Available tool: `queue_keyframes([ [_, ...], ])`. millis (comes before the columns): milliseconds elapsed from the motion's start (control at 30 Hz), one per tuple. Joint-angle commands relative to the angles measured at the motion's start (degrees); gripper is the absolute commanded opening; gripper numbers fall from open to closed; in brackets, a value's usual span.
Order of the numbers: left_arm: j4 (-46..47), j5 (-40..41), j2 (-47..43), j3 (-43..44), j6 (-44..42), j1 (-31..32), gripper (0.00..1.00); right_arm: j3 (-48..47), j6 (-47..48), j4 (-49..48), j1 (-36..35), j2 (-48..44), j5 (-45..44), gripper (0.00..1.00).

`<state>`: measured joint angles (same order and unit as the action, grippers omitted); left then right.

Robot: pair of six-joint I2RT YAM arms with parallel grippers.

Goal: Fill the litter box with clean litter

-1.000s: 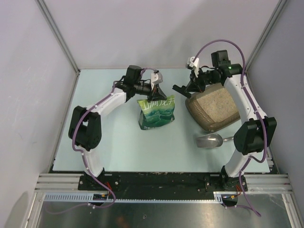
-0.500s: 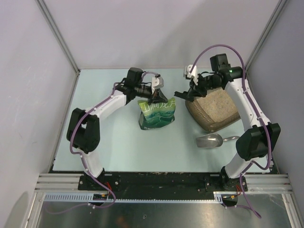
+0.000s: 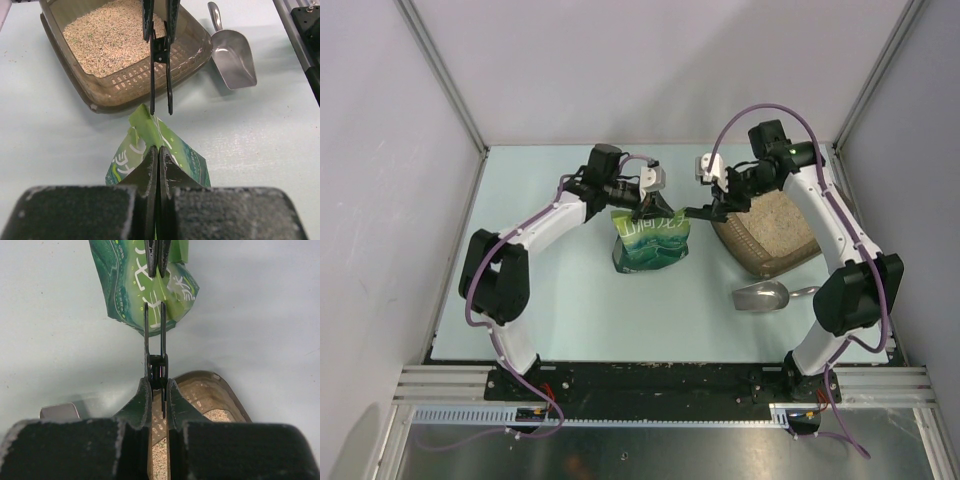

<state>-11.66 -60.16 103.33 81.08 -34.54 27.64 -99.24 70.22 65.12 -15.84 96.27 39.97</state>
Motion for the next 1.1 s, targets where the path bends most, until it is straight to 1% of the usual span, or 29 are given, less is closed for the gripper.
queue_keyframes([
  [0,0.15,-3.38,-4.01,-0.13,-1.58,1.28,0.00,-2.01,1.51,-1.13,-0.60,-0.03,-0.68,0.00],
  [300,-0.12,-2.86,-3.84,-0.04,-1.14,1.37,0.00,-2.01,1.42,-3.86,-0.51,-1.00,-0.41,0.00],
  [400,-0.29,-2.95,-3.66,0.13,-1.23,1.54,0.00,-1.22,2.73,-3.77,-0.69,-0.82,-1.55,0.00],
  [700,-0.38,-1.89,-3.49,0.57,-1.49,1.63,0.00,-2.18,7.22,-0.08,-2.18,1.81,-2.61,0.00],
  [800,-0.47,-1.02,-3.48,0.49,-1.32,1.63,0.11,-2.45,7.83,0.44,-3.23,1.82,-2.35,0.00],
  [833,-0.47,-0.75,-3.83,0.40,-1.14,1.63,0.18,-2.36,8.27,0.79,-3.50,1.82,-3.04,0.00],
  [900,-0.56,0.21,-4.36,-0.13,-1.14,1.54,0.25,-2.19,9.14,0.88,-4.46,1.73,-3.40,0.00],
  [933,-0.47,0.57,-4.80,-0.74,-1.23,1.45,0.32,-2.27,9.15,0.88,-4.55,1.82,-3.66,0.00],
  [1067,-0.73,1.01,-8.48,-3.63,-1.14,-0.65,0.36,-2.36,9.50,0.10,-6.13,1.73,-5.51,0.00],
])
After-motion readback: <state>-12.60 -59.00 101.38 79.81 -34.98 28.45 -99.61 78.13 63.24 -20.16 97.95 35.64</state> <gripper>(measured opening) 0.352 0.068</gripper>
